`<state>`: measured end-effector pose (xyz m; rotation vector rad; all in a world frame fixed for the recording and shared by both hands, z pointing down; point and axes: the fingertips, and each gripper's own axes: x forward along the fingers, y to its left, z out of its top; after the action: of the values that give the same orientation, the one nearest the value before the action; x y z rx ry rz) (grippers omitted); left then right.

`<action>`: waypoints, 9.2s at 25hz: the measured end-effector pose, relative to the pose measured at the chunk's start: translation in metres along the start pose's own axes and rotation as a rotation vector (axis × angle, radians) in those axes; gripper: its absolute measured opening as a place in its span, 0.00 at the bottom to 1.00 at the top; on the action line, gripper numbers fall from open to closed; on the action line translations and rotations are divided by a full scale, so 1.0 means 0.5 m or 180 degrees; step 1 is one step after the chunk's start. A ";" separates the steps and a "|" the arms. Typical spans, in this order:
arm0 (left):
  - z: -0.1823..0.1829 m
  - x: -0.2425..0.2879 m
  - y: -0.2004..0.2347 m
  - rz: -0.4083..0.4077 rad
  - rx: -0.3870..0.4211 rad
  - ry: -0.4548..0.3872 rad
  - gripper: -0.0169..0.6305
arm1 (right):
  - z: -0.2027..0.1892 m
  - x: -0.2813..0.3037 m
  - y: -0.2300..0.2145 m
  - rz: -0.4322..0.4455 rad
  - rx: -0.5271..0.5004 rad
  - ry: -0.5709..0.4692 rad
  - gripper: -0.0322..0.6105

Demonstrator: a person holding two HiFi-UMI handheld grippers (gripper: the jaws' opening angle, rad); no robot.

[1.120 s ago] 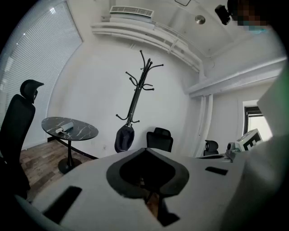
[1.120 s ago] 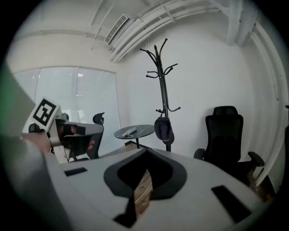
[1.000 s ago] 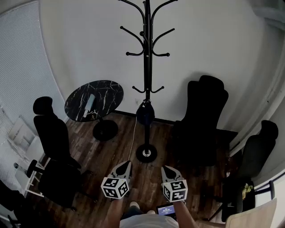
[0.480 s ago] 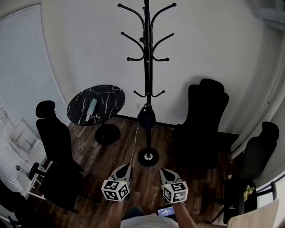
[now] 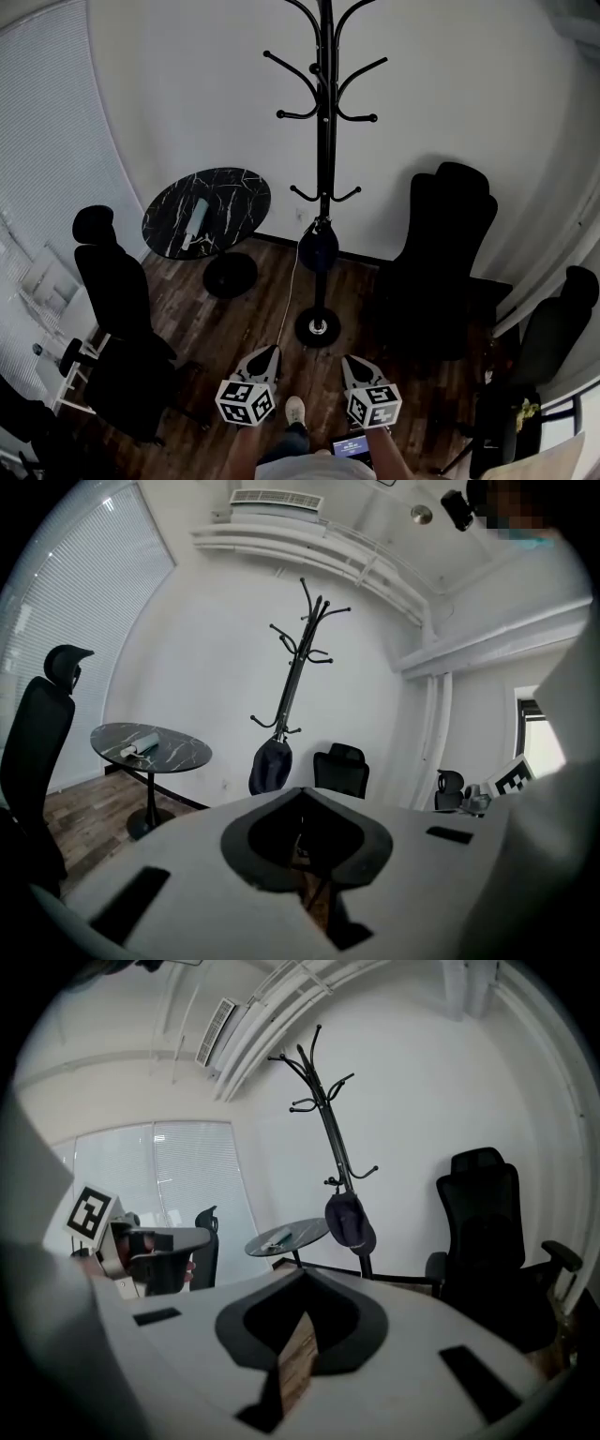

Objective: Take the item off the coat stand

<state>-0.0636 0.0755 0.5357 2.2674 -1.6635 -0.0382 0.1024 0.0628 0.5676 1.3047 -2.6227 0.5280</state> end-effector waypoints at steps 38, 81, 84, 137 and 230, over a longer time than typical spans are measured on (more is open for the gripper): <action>0.133 0.484 0.284 -0.0466 -0.0056 0.0114 0.06 | 0.153 0.419 -0.184 -0.0528 -0.0092 0.0016 0.07; 0.077 0.675 0.269 -0.0527 0.0403 0.0450 0.06 | 0.176 0.576 -0.325 -0.0654 -0.0305 0.0313 0.13; 0.068 0.686 0.270 -0.0521 0.0466 0.0507 0.11 | 0.173 0.588 -0.338 -0.0669 -0.0308 0.0342 0.16; 0.024 0.723 0.254 -0.0753 0.0578 0.0882 0.07 | 0.184 0.653 -0.319 -0.0511 -0.0567 0.0452 0.10; 0.164 0.468 0.148 -0.0928 0.0452 0.0105 0.07 | 0.249 0.427 -0.142 -0.0390 -0.0384 -0.0156 0.09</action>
<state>-0.0745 -0.1825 0.5184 2.5855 -1.3456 0.0507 0.0310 -0.1818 0.5332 1.4449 -2.5473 0.3180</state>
